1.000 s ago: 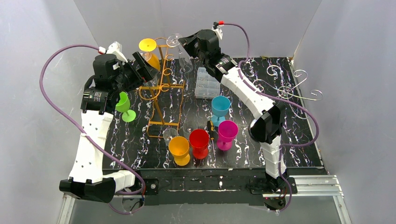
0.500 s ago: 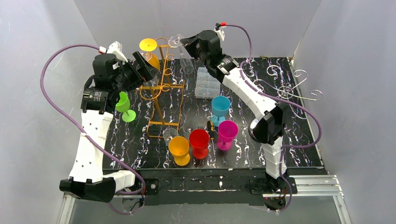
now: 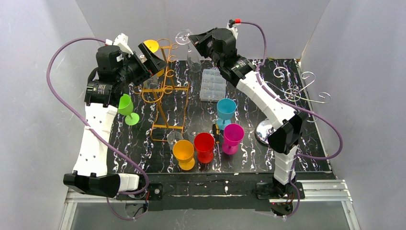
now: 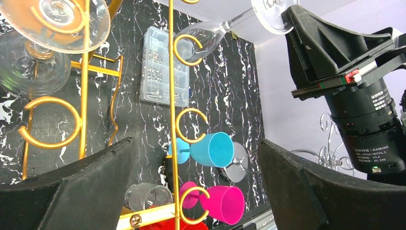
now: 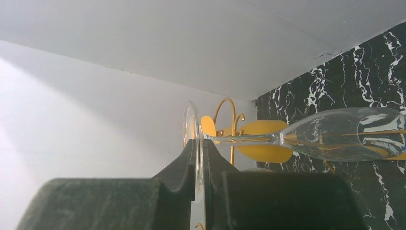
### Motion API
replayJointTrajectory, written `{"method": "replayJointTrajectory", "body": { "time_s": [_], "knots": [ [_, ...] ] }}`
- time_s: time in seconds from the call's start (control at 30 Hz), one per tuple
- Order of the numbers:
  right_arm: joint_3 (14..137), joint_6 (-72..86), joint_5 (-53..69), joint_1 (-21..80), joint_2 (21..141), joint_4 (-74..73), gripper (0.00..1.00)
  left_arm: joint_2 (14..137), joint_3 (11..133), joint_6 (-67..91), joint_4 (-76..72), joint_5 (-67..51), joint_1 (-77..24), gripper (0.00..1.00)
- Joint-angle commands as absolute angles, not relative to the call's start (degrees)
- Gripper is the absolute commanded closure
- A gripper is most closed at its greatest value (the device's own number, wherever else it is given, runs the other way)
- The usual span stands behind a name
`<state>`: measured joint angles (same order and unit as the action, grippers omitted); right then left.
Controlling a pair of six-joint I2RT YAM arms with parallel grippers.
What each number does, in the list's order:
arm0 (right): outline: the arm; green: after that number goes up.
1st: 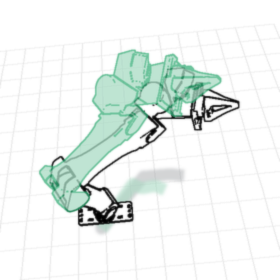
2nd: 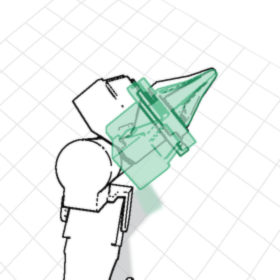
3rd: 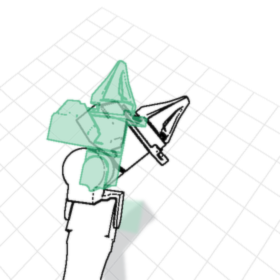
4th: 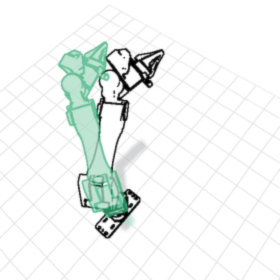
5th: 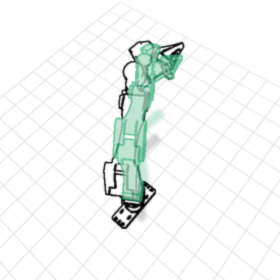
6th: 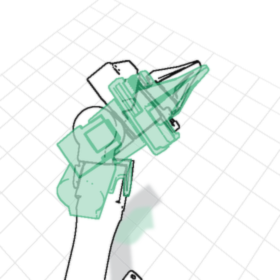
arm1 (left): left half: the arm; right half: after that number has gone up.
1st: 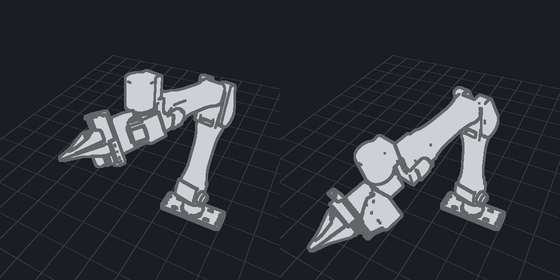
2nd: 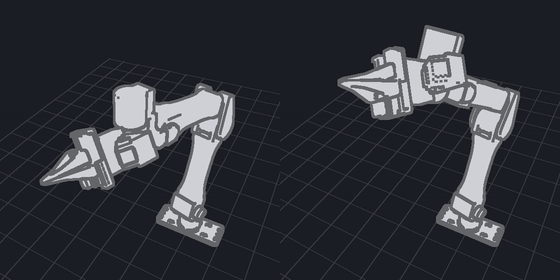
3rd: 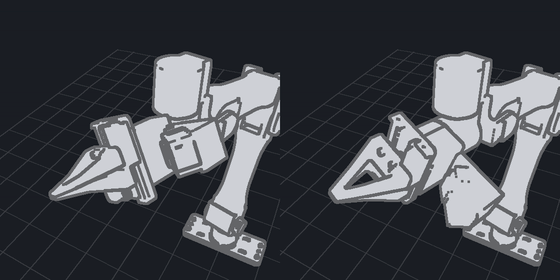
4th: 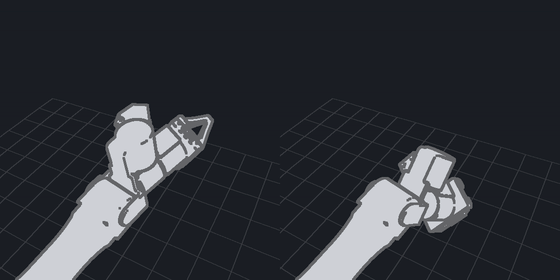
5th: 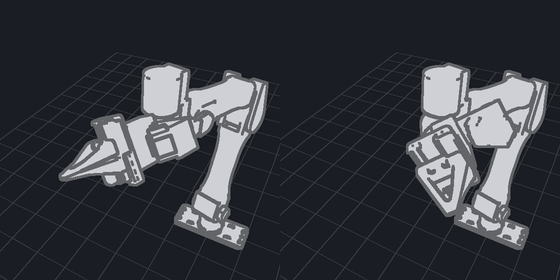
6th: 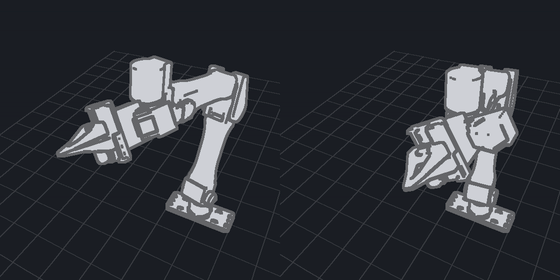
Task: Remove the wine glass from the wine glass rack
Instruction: Pick up the wine glass from the wine rack, then place the wine glass at the center of the board.
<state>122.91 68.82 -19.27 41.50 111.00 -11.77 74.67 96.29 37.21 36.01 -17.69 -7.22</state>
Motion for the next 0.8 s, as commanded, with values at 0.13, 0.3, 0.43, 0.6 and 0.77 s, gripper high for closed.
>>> {"method": "replayJointTrajectory", "body": {
  "time_s": [0.13, 0.3, 0.43, 0.6, 0.77],
  "knots": [
    [120.65, 68.57, -18.92, 42.1, 105.46, -7.14, 0.99, 76.39, 98.56, 41.35, 32.32, -21.24, -7.03, 0.11],
    [117.14, 68.42, -18.37, 42.28, 102.13, -6.58, 0.99, 79.24, 102.39, 45.34, 29.82, -23.65, -7.03, 0.2],
    [112.23, 68.39, -16.86, 42.92, 97.72, -5.46, 0.99, 84.02, 104.51, 52.67, 24.86, -27.73, -7.67, 0.36],
    [108.56, 67.72, -16.0, 43.93, 93.65, -5.02, 0.99, 87.15, 106.11, 59.02, 18.98, -31.13, -9.93, 0.47],
    [108.53, 67.04, -15.7, 44.24, 92.67, -5.1, 0.99, 87.65, 106.21, 62.02, 16.09, -32.16, -11.4, 0.5]
  ]
}}
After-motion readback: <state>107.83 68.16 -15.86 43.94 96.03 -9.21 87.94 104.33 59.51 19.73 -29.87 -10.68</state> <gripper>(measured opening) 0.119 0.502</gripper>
